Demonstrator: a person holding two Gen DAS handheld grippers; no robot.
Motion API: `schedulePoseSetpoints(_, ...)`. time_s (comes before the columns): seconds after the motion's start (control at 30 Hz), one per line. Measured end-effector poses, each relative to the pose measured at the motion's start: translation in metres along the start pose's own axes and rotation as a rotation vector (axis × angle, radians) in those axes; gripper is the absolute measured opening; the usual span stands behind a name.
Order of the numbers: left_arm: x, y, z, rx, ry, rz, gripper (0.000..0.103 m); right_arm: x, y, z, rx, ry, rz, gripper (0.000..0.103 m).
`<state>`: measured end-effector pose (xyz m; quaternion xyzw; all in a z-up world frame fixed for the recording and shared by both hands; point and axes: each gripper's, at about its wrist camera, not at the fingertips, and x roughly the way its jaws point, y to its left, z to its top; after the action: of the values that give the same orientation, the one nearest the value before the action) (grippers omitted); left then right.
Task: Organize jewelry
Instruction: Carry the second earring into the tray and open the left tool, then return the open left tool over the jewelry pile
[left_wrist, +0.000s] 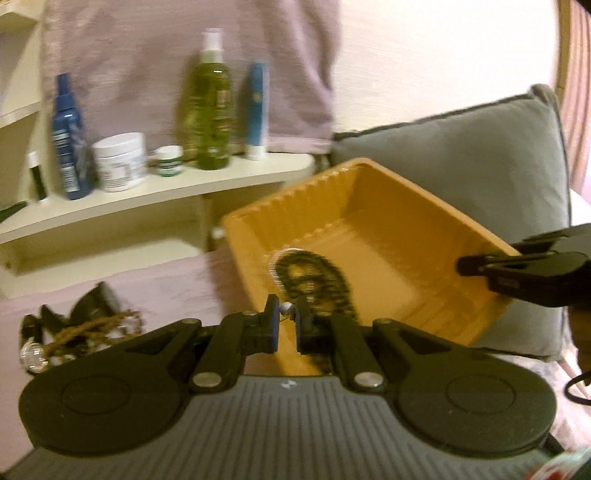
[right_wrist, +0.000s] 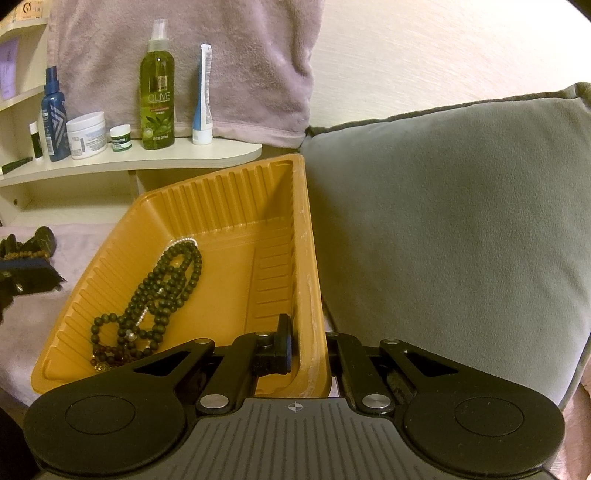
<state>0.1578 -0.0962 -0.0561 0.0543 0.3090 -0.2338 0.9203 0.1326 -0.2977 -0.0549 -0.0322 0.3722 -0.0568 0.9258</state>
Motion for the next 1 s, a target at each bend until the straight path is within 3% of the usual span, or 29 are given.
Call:
schedulePoseSetpoints(0.5,0.013,-0.028,-0.001,0.061,0.032,-0.077,0.008,0.0,-0.001,-0.001,0.011,0.002,0.004,0.005)
schedulePoseSetpoints(0.6,0.011,-0.029,-0.002,0.063,0.022,-0.077,0.024,0.0,-0.001,-0.001,0.011,0.001,0.005,0.005)
schedulePoseSetpoints(0.8,0.001,-0.016,-0.002,0.035,0.004,-0.041,0.024,0.0,-0.001,0.0,0.011,0.0,0.005,0.005)
schedulePoseSetpoints(1.0,-0.012,0.013,-0.008,-0.022,-0.006,0.057,0.024,-0.001,0.0,0.001,0.01,-0.002,0.005,0.005)
